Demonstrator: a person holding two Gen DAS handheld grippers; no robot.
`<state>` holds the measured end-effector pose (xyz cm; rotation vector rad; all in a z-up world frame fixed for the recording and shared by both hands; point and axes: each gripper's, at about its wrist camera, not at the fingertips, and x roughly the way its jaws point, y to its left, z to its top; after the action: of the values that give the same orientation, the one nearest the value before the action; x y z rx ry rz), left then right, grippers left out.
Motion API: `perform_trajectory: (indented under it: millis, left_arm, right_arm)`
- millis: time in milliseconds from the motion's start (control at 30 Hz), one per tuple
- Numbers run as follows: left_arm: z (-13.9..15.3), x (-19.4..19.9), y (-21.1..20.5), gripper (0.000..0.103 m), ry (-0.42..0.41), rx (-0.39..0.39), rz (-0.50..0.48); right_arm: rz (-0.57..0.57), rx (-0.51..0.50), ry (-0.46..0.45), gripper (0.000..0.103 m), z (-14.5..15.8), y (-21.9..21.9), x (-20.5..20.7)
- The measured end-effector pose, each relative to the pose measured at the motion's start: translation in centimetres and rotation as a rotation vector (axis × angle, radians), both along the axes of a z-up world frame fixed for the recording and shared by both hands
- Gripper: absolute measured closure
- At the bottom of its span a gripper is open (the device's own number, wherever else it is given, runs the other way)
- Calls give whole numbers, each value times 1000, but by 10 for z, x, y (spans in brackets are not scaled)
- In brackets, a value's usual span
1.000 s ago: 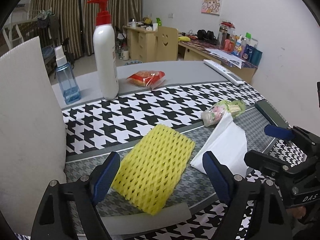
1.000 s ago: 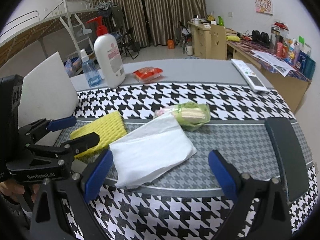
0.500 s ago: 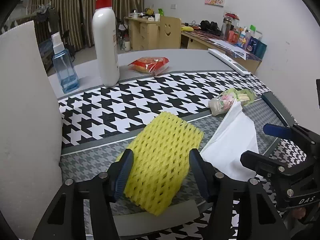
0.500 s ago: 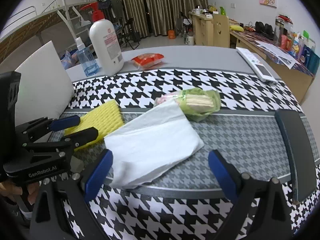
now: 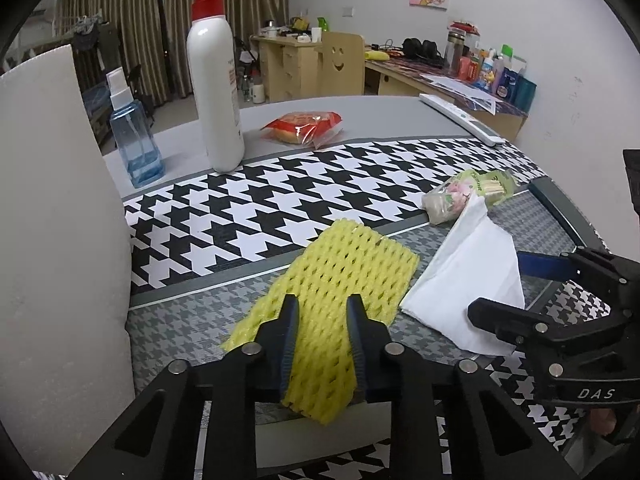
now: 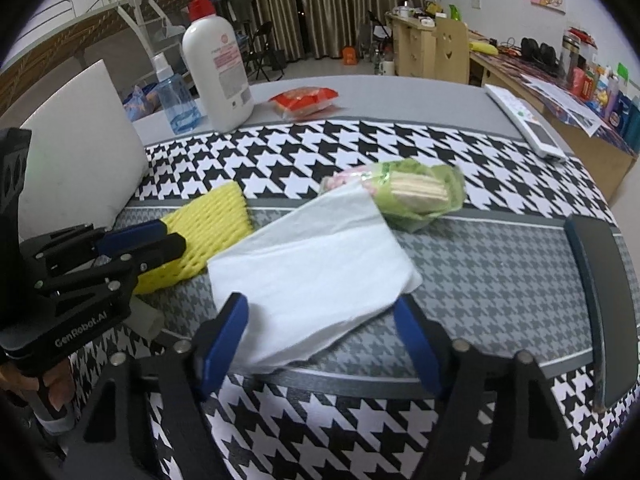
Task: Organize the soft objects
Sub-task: 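Close the left tool on the yellow foam net while the right tool grasps the white tissue, then lift the foam net with the left tool while the right tool lifts the tissue toward the foam box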
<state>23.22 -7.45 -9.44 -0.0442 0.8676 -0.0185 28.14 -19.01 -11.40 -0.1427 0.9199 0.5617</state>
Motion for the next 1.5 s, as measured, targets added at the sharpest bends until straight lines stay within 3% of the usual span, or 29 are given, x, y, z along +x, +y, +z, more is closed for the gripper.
perform_trajectory:
  millis: [133, 300, 500, 633, 900, 1033, 1133, 1200, 1267, 1500]
  left_arm:
    - [1, -1, 4, 95, -5, -19, 18]
    - [1, -4, 3, 99, -15, -5, 12]
    - [2, -4, 1, 101, -23, -9, 3]
    - [5, -6, 1, 103, -36, -24, -11]
    - [23, -17, -1, 103, -104, -20, -28]
    - [21, -18, -8, 103, -86, -15, -87]
    - [16, -16, -16, 93, -62, 14, -121]
    - [13, -16, -21, 63, -54, 20, -140]
    - [12, -17, -23, 50, -61, 19, -149]
    - [1, -8, -24, 50, -9, 47, -138]
  right_arm:
    - [-4, -40, -17, 44, 0, 4, -2]
    - [-2, -101, -42, 64, 0, 16, -4]
    - [30, -101, -53, 93, -1, 24, -10]
    - [34, -57, -27, 96, 1, 20, -10]
    - [12, -6, -72, 96, 22, 5, -21]
    - [-5, 1, -81, 96, 27, -1, -22]
    - [-8, 4, -81, 96, 28, -3, -23]
    - [-10, 7, -77, 96, 27, -4, -24]
    - [-13, 8, -75, 96, 27, -6, -24]
    - [-16, 24, -73, 96, 28, -11, -27]
